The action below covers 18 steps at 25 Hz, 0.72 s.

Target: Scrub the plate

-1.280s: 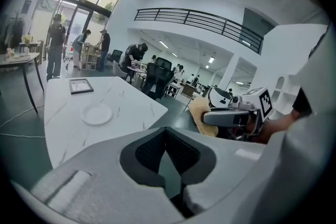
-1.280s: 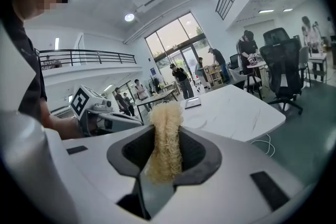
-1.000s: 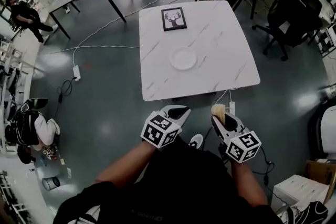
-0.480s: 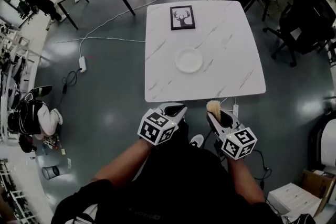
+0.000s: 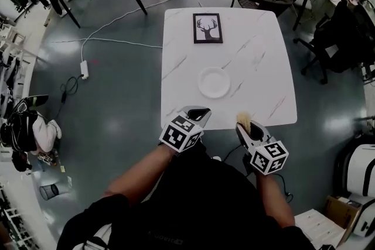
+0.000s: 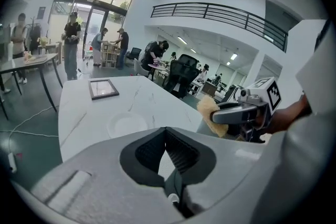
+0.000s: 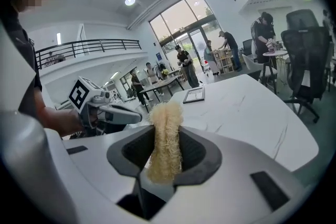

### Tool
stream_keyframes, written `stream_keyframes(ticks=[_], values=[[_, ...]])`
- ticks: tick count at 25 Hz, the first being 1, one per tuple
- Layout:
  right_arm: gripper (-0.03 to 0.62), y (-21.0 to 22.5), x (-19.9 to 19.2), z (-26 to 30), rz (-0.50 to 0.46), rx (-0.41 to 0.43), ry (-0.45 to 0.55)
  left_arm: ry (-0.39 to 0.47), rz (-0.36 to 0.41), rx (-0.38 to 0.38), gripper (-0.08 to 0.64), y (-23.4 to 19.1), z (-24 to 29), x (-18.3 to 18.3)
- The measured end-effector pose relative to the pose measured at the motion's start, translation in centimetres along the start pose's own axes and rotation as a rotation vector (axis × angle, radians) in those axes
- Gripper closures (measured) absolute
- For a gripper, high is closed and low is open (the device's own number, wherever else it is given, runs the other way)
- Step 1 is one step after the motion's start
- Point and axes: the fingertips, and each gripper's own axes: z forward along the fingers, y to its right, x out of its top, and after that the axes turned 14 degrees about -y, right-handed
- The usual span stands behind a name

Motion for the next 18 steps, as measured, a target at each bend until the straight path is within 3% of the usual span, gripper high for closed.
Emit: stream_keyframes(ticks=[5,11,14,18], values=[[0.462,1.2,2.3,4.0,-0.035,-0.015,-0.071,-0.036,-0.017,0.048,0.552,-5.9,1.2,-0.3],[0.462,3.3,4.6,8.3,-0.04,-0.071,-0.125,-0.061,-0.028,0.057,0.552,-9.6,2.7,-0.4],[0.462,3.9,5.6,10.8,-0.087,-0.085,-0.16,-0.098,-0.022,0.06,0.552,-10.7,3.6,-1.2],[0.462,4.1,6.0,13.6,-0.193,-0.077,-0.228,-0.111,-0.087,0.061,0.552,-11.5,4.5,-2.1]])
